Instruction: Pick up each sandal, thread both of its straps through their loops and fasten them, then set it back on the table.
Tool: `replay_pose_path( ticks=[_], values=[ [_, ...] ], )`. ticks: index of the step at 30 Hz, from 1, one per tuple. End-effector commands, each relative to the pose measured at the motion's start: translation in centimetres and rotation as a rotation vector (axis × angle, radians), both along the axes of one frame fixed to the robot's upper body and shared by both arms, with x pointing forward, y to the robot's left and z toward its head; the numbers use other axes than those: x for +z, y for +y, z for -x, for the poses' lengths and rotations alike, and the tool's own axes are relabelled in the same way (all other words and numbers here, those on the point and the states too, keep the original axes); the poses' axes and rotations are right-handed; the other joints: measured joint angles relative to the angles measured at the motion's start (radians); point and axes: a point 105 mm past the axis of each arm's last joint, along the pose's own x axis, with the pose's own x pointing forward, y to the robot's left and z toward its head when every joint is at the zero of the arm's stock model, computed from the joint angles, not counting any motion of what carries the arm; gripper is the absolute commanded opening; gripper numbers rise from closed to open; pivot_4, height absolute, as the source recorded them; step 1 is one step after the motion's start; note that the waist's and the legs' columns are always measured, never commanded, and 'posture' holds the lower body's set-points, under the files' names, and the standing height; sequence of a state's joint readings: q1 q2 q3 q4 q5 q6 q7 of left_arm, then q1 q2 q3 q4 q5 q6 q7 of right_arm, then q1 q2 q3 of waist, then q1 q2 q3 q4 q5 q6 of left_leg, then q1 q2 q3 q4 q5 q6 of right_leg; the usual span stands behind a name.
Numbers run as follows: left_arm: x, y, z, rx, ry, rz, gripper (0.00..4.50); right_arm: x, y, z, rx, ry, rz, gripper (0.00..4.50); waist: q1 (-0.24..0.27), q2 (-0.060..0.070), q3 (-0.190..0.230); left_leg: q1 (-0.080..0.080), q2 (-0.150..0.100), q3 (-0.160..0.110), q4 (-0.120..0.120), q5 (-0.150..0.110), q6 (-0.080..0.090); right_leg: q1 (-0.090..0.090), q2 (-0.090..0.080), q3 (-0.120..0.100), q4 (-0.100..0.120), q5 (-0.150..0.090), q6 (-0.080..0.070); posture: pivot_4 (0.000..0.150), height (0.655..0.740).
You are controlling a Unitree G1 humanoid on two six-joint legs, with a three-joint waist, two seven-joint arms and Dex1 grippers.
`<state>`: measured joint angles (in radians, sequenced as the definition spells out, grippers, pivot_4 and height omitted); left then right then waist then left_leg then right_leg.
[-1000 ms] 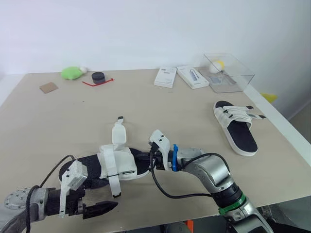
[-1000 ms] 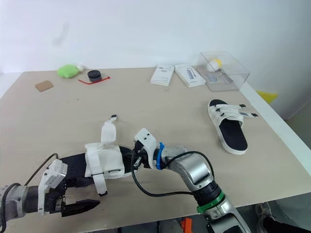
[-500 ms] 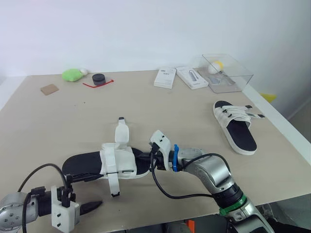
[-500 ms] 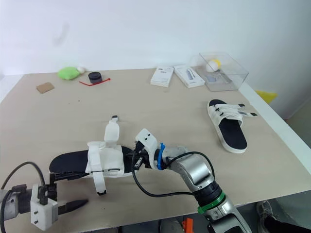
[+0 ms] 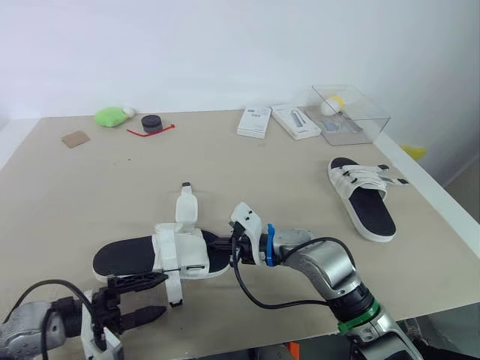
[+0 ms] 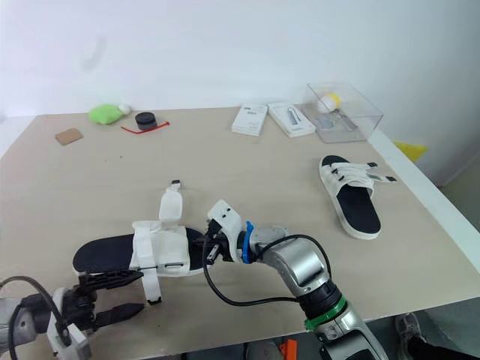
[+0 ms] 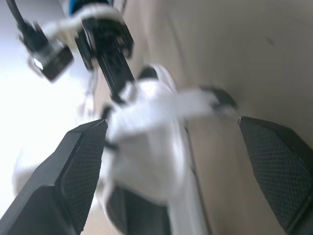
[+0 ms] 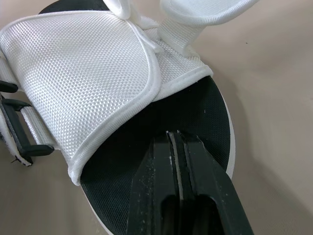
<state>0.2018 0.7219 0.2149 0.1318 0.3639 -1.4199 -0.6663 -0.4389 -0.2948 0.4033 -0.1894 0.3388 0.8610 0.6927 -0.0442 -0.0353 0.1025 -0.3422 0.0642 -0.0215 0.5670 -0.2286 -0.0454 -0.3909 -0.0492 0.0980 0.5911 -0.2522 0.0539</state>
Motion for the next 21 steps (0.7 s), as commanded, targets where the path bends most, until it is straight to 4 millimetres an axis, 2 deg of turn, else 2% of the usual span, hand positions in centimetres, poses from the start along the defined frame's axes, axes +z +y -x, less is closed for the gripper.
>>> replay_pose_path(
  ticks=[1, 5, 21],
  values=[
    [0.9, -0.8, -0.7, -0.008, -0.052, 0.016, 4.42, -1.1, -0.6, -0.2, -0.025, 0.029, 0.043, 0.0, 0.0, 0.0, 0.0, 0.0, 0.0, 0.0, 0.0, 0.0, 0.0, 0.0, 0.0, 0.0, 0.001, 0.0, 0.001, 0.15, 0.74],
    [1.3, -1.2, -1.1, -0.016, -0.061, 0.022, 4.42, -1.1, -0.6, -0.3, -0.028, 0.027, 0.043, 0.0, 0.0, -0.001, 0.0, 0.0, 0.0, -0.001, 0.0, 0.0, 0.0, 0.0, 0.0, 0.0, 0.001, 0.005, 0.01, 0.15, 0.74],
    [2.2, -0.1, -1.9, 0.009, -0.115, -0.002, 4.42, -1.1, -0.3, -0.2, -0.025, 0.029, 0.036, 0.0, 0.0, -0.001, 0.0, 0.0, 0.0, -0.002, 0.0, 0.0, 0.0, 0.0, 0.0, -0.001, 0.0, 0.006, 0.011, 0.15, 0.74]
  ],
)
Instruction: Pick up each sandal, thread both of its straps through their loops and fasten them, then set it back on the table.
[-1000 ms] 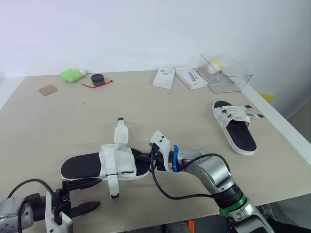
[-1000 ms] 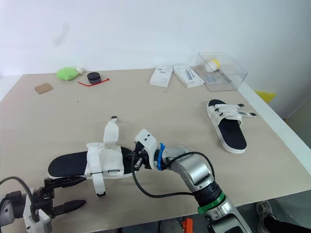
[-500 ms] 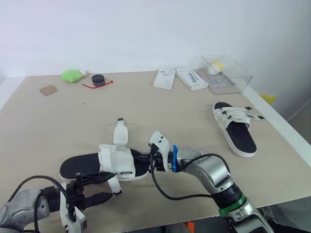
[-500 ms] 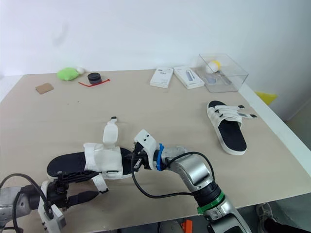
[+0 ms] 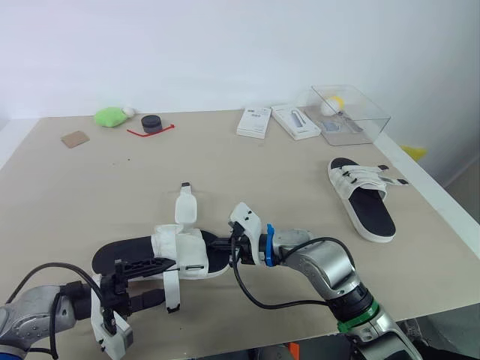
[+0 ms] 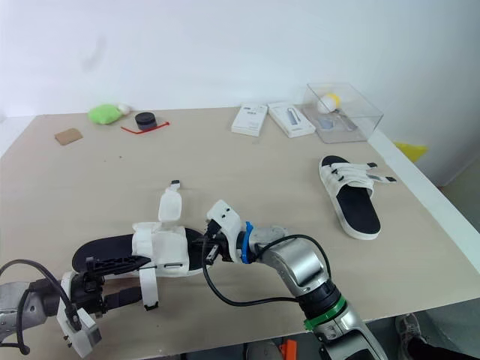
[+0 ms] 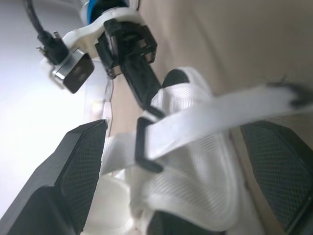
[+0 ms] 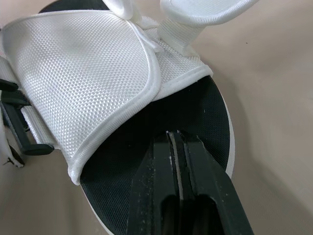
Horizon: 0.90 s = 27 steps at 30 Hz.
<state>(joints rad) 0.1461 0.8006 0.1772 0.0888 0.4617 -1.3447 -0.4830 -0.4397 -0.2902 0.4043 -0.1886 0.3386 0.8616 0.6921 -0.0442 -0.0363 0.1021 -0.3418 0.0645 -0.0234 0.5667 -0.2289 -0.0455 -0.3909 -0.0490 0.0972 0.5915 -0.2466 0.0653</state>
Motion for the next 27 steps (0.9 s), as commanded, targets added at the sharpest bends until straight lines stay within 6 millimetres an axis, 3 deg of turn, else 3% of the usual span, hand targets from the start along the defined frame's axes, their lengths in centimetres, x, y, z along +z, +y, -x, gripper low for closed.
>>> replay_pose_path(
  ticks=[1, 20, 23, 27],
  values=[
    [0.7, 0.1, -0.2, -0.001, -0.036, 0.008, 4.42, -1.1, -0.4, -0.2, -0.026, 0.028, 0.038, 0.0, 0.0, 0.0, 0.0, 0.0, 0.0, 0.0, 0.0, 0.0, 0.0, 0.0, 0.0, 0.0, 0.0, 0.0, 0.0, 0.15, 0.74],
    [-1.3, -2.1, 1.7, -0.119, 0.066, 0.025, 4.42, -1.0, -0.7, -0.4, -0.034, 0.024, 0.04, 0.0, 0.0, 0.0, 0.0, 0.001, 0.002, 0.001, 0.0, 0.0, 0.0, 0.0, -0.001, -0.002, 0.0, 0.0, 0.0, 0.15, 0.74],
    [-1.3, -2.3, 1.8, -0.117, 0.072, 0.041, 3.62, -1.0, -0.7, -0.4, -0.034, 0.024, 0.041, 0.0, 0.0, 0.0, 0.0, 0.001, 0.002, 0.001, 0.0, 0.0, 0.0, 0.0, -0.001, -0.002, 0.0, 0.0, 0.0, 0.15, 0.74],
    [-1.3, -2.9, 2.2, -0.12, 0.08, 0.066, 1.75, -1.0, -0.7, -0.4, -0.034, 0.025, 0.041, 0.0, 0.0, 0.0, 0.0, 0.001, 0.002, 0.001, 0.0, 0.0, 0.0, 0.0, -0.001, -0.002, 0.0, 0.0, 0.0, 0.15, 0.74]
  ],
)
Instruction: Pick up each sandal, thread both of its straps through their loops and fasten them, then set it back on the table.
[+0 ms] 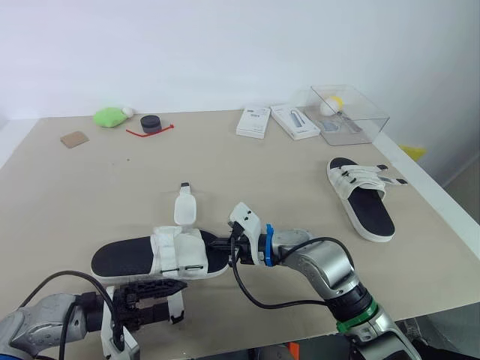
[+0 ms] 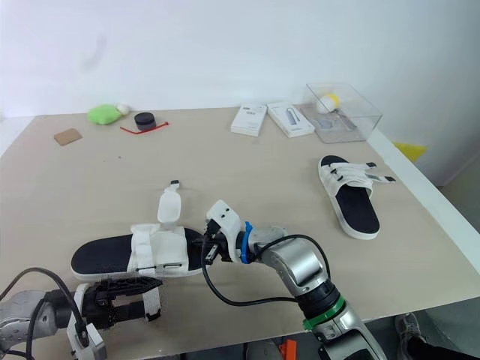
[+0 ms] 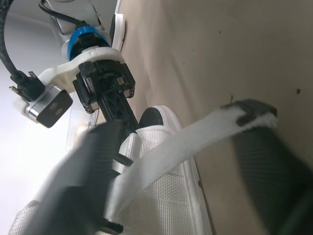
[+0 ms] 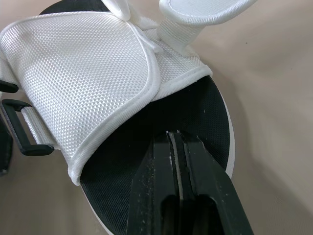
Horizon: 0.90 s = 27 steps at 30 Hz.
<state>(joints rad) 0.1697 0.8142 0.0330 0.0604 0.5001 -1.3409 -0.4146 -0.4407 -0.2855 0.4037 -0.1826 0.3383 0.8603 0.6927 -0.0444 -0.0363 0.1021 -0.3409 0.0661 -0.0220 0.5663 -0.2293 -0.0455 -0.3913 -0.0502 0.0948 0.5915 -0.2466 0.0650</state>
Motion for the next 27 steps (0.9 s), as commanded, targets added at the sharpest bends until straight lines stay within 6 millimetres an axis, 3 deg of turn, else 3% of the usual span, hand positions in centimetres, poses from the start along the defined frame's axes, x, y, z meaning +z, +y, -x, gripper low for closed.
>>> replay_pose_path(
  ticks=[1, 4, 9, 15, 19, 27],
  values=[
    [0.5, -0.8, 0.5, -0.015, -0.006, 0.044, 1.23, -0.9, -0.8, -0.3, -0.034, 0.022, 0.044, 0.0, 0.0, 0.0, 0.0, 0.0, 0.0, 0.0, 0.0, 0.0, 0.0, 0.0, 0.0, 0.0, 0.0, 0.0, 0.0, 0.15, 0.74],
    [0.5, -1.1, 0.8, -0.027, -0.002, 0.057, 0.08, -1.0, -0.8, -0.3, -0.034, 0.023, 0.045, 0.0, 0.0, 0.0, 0.0, 0.0, 0.0, 0.0, 0.0, 0.0, 0.0, 0.0, 0.0, 0.0, 0.0, 0.0, 0.0, 0.15, 0.74],
    [1.0, -1.4, 1.4, -0.055, 0.026, 0.104, 0.08, -1.0, -0.8, -0.3, -0.036, 0.025, 0.045, 0.0, 0.0, 0.0, 0.0, 0.0, 0.0, 0.0, 0.0, 0.0, 0.0, 0.0, -0.001, -0.001, 0.0, 0.0, 0.0, 0.15, 0.74],
    [3.0, -2.5, 1.6, -0.028, 0.231, 0.235, 0.08, -1.0, -0.9, -0.3, -0.036, 0.025, 0.047, 0.0, 0.0, -0.001, 0.0, 0.0, 0.001, 0.001, 0.0, -0.001, 0.0, 0.0, -0.007, -0.011, -0.001, 0.0, -0.001, 0.15, 0.74],
    [4.4, -2.6, 0.0, 0.128, 0.601, 0.388, 0.08, -1.1, -0.9, -0.4, -0.034, 0.025, 0.051, 0.0, 0.0, 0.0, 0.001, 0.0, 0.003, 0.001, 0.0, -0.001, 0.0, -0.001, -0.009, -0.016, -0.001, -0.001, -0.002, 0.15, 0.74],
    [7.2, -2.9, -1.8, 0.209, 1.109, 0.587, 0.08, -2.1, -1.4, -0.5, -0.047, 0.032, 0.102, 0.0, 0.0, -0.001, 0.003, -0.001, 0.004, 0.001, 0.0, -0.001, 0.0, -0.001, -0.008, -0.019, -0.002, -0.002, -0.003, 0.15, 0.74]
  ],
)
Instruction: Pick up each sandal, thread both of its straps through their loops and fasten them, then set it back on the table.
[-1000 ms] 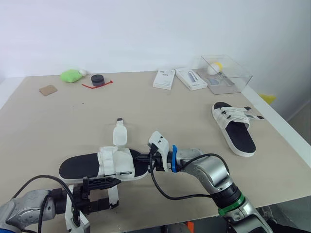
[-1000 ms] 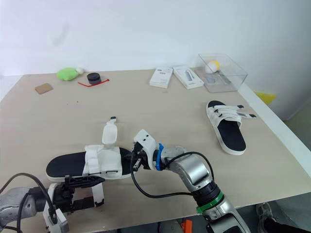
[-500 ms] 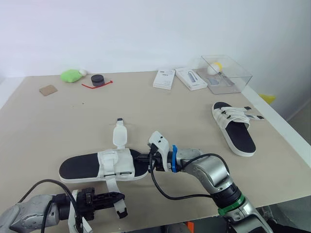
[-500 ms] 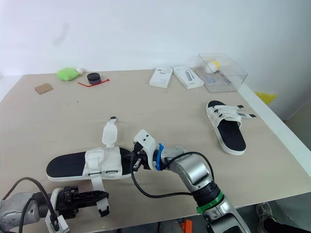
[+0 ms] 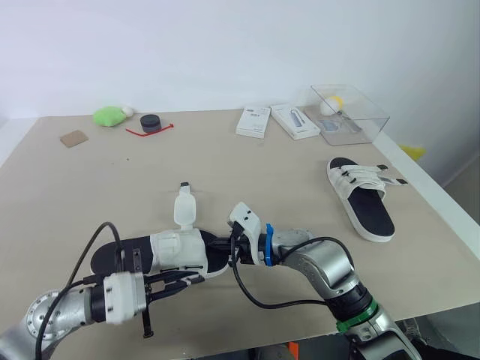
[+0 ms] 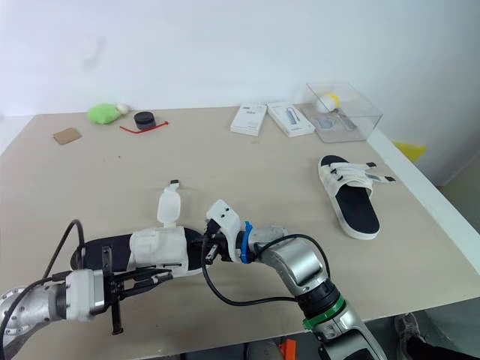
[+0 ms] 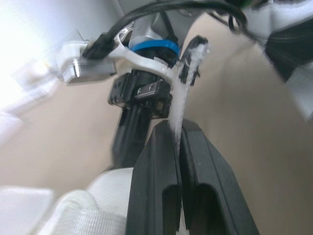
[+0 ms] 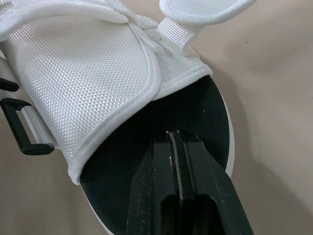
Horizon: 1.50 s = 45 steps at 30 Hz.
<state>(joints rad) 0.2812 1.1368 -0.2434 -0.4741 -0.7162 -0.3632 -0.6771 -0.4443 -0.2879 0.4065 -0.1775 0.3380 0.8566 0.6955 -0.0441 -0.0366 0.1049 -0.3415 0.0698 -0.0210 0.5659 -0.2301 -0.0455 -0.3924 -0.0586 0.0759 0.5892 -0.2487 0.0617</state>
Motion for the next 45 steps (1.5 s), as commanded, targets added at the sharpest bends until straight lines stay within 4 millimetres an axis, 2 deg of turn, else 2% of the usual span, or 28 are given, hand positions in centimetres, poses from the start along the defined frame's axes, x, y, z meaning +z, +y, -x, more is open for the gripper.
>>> replay_pose_path(
  ticks=[1, 5, 8, 12, 17, 27, 35, 40, 45],
  values=[
    [2.0, 0.2, -1.2, 0.043, 0.18, 0.143, 0.08, -2.2, -1.4, -0.5, -0.051, 0.034, 0.106, 0.0, 0.0, -0.001, 0.0, 0.0, 0.0, 0.0, 0.0, 0.0, 0.0, 0.0, 0.0, 0.0, 0.0, 0.0, 0.0, 0.15, 0.74],
    [3.3, 0.9, -2.2, 0.03, 0.414, 0.256, 0.08, -2.5, -1.3, -0.6, -0.053, 0.034, 0.123, 0.0, 0.0, -0.002, 0.002, 0.001, 0.0, -0.001, 0.0, 0.0, 0.0, 0.0, 0.001, 0.0, -0.003, -0.001, 0.002, 0.15, 0.74],
    [4.6, 1.6, -3.6, 0.071, 0.514, 0.345, 0.08, -2.5, -1.3, -0.6, -0.056, 0.033, 0.124, 0.0, 0.0, -0.001, 0.003, 0.001, 0.0, -0.002, 0.0, 0.0, 0.0, 0.0, 0.002, -0.001, -0.007, -0.001, 0.002, 0.15, 0.74],
    [5.2, 3.1, -5.6, 0.153, 0.569, 0.423, 0.08, -2.6, -1.2, -0.6, -0.059, 0.034, 0.124, 0.0, -0.001, 0.0, 0.004, 0.001, 0.0, -0.002, 0.001, 0.0, -0.001, 0.0, 0.002, -0.001, -0.011, -0.001, 0.001, 0.15, 0.74],
    [5.8, 3.9, -7.0, 0.186, 0.604, 0.468, 0.08, -2.6, -1.2, -0.5, -0.06, 0.035, 0.12, 0.0, -0.001, -0.001, 0.005, 0.0, -0.001, -0.003, 0.001, 0.0, -0.001, 0.0, 0.003, 0.0, -0.011, -0.001, 0.001, 0.15, 0.74],
    [4.2, 4.7, -8.8, 0.218, 0.678, 0.404, 0.08, -2.6, -1.1, -0.3, -0.064, 0.036, 0.114, 0.0, 0.0, -0.001, 0.005, 0.0, -0.003, -0.011, 0.001, -0.001, -0.002, 0.0, 0.007, 0.001, -0.011, 0.0, 0.0, 0.15, 0.74],
    [1.1, 6.4, -9.6, 0.301, 0.711, 0.387, 0.08, -2.5, -1.2, -0.2, -0.075, 0.037, 0.106, 0.0, 0.0, 0.0, 0.004, 0.0, -0.003, -0.011, 0.001, -0.002, -0.004, 0.0, 0.007, 0.002, -0.011, 0.0, 0.0, 0.15, 0.74],
    [0.8, 6.8, -10.0, 0.346, 0.704, 0.403, 0.08, -2.4, -1.2, -0.2, -0.075, 0.037, 0.101, 0.0, 0.0, -0.001, 0.004, 0.0, -0.003, -0.012, 0.001, -0.002, -0.004, 0.0, 0.007, 0.002, -0.011, 0.0, 0.0, 0.15, 0.74],
    [0.6, 6.2, -10.0, 0.336, 0.706, 0.398, 0.08, -2.3, -1.1, -0.2, -0.072, 0.036, 0.099, 0.0, 0.0, -0.001, 0.004, 0.0, -0.003, -0.013, 0.001, -0.002, -0.004, 0.0, 0.007, 0.002, -0.011, 0.0, 0.0, 0.15, 0.74]
  ],
)
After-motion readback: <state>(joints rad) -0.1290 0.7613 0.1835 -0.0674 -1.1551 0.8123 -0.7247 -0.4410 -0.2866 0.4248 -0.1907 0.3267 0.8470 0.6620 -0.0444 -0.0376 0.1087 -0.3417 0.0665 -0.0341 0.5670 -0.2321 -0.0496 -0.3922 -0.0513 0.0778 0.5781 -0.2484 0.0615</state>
